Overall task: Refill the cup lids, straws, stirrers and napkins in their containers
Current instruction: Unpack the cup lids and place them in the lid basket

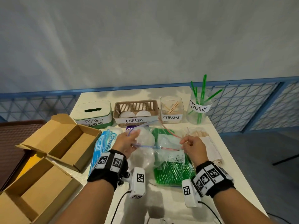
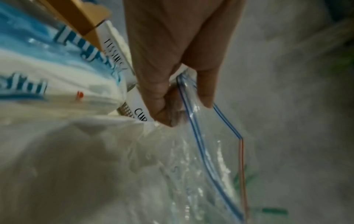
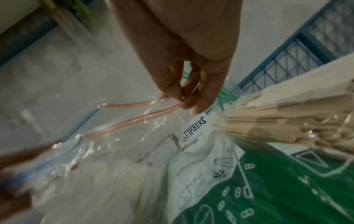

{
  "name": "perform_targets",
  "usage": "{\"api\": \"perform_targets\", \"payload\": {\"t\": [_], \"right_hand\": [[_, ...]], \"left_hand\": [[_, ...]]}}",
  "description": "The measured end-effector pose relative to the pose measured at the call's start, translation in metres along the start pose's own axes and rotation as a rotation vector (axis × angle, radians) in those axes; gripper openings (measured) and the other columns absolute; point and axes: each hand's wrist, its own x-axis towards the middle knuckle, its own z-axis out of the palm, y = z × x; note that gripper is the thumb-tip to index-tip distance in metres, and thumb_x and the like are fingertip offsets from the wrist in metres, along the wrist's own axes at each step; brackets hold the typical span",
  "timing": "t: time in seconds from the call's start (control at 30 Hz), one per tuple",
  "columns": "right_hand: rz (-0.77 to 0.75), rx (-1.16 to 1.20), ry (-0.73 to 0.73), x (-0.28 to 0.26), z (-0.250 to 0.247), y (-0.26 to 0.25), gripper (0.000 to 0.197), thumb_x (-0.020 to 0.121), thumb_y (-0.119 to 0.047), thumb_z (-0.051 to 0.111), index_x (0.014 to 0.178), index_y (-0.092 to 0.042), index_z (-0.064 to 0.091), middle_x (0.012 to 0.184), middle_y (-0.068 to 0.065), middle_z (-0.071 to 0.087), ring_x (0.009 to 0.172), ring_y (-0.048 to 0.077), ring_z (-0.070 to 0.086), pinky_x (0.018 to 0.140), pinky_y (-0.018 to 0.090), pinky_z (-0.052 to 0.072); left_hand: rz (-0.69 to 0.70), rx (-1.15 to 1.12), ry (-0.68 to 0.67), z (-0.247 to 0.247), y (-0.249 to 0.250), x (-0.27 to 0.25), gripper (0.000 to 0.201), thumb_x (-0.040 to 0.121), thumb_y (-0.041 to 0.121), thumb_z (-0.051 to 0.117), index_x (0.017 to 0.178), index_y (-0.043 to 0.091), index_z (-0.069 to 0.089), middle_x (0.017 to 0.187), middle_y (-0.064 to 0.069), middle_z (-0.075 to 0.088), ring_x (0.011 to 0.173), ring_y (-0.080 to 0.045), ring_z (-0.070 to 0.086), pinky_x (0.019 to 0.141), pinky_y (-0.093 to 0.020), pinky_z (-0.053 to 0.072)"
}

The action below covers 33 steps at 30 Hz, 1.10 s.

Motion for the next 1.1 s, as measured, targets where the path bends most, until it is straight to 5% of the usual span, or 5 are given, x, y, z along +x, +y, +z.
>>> {"api": "perform_targets", "payload": {"t": [0.17, 0.27, 0.43, 0.7, 1.1], "right_hand": [[-0.422, -0.176, -0.024, -0.018, 0.018, -0.051, 0.015, 0.086, -0.004, 0.059, 0.098, -0.013, 0.064, 0.108, -0.007, 0.045, 0.096, 0.004, 0.048, 0.086, -0.001, 0.034], [-0.418, -0.258, -0.291, -0.023, 0.043, -0.070, 0.017, 0.092, -0.011, 0.053, 0.106, -0.011, 0.064, 0.105, -0.003, 0.060, 0.088, 0.008, 0.056, 0.076, 0.004, 0.041], [-0.123, -0.646, -0.571, -0.017, 0.079, -0.055, 0.048, 0.094, -0.036, 0.049, 0.128, -0.002, 0.049, 0.129, 0.014, 0.056, 0.117, 0.026, 0.052, 0.097, 0.031, 0.039], [0.006, -0.727, -0.705, -0.005, 0.088, -0.040, 0.053, 0.093, -0.043, 0.049, 0.130, -0.005, 0.048, 0.132, 0.014, 0.053, 0.121, 0.027, 0.050, 0.096, 0.030, 0.039], [0.082, -0.601, -0.773, 0.005, 0.103, -0.024, 0.066, 0.086, -0.046, 0.060, 0.135, -0.007, 0.042, 0.132, 0.012, 0.054, 0.119, 0.025, 0.052, 0.085, 0.023, 0.038]], "left_hand": [[0.323, 1.035, 0.037, 0.005, -0.004, -0.005, 0.005, 0.086, 0.009, 0.060, 0.083, 0.007, 0.056, 0.079, -0.007, 0.056, 0.074, -0.028, 0.062, 0.066, -0.035, 0.056], [0.194, 0.741, -0.022, 0.004, -0.007, -0.001, 0.024, 0.087, -0.008, 0.045, 0.073, 0.012, 0.043, 0.079, -0.013, 0.052, 0.067, -0.026, 0.057, 0.059, -0.034, 0.054], [0.131, 0.382, 0.073, 0.002, -0.007, 0.006, 0.019, 0.089, -0.006, 0.035, 0.083, 0.008, 0.047, 0.065, -0.010, 0.044, 0.047, -0.014, 0.047, 0.046, -0.021, 0.035], [0.059, 1.158, 0.045, -0.019, -0.033, 0.012, 0.054, 0.089, 0.043, 0.055, 0.120, -0.001, 0.052, 0.117, -0.018, 0.056, 0.113, -0.032, 0.053, 0.093, -0.034, 0.042], [-0.188, 0.586, 0.111, -0.022, -0.042, 0.022, 0.041, 0.095, 0.012, 0.040, 0.130, -0.008, 0.044, 0.132, -0.027, 0.047, 0.122, -0.039, 0.047, 0.089, -0.037, 0.041]]}}
